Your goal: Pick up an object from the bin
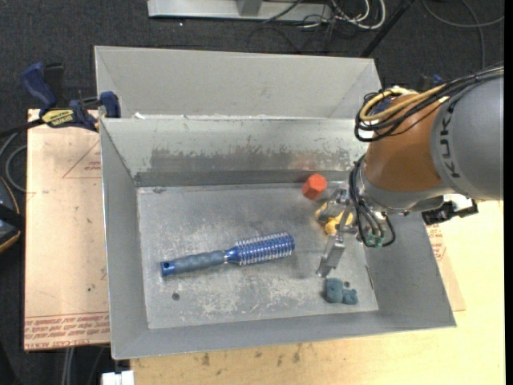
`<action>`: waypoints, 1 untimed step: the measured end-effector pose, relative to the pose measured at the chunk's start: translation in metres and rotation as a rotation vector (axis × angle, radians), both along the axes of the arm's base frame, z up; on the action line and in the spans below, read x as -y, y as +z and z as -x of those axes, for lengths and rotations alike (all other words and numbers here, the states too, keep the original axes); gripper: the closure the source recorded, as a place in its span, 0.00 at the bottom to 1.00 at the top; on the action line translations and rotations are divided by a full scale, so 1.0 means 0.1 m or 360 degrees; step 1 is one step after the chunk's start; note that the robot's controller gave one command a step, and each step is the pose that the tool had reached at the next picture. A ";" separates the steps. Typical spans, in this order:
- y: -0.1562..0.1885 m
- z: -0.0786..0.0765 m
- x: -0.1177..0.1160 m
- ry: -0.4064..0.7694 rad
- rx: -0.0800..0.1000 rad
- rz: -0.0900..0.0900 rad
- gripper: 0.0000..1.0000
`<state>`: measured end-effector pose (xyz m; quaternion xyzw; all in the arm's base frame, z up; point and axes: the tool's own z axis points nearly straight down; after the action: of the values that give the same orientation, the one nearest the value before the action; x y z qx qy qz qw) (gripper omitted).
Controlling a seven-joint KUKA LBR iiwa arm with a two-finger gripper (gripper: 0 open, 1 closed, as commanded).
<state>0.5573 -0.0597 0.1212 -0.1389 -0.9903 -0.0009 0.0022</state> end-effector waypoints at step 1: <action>-0.44 -0.33 -0.46 -0.0380 0.0016 0.0003 0.00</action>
Offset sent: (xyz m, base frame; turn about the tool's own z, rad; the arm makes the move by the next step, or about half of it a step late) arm 0.0310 0.0446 -0.0455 0.2409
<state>0.5903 -0.0140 0.0771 -0.2559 -0.9667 -0.0009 -0.0031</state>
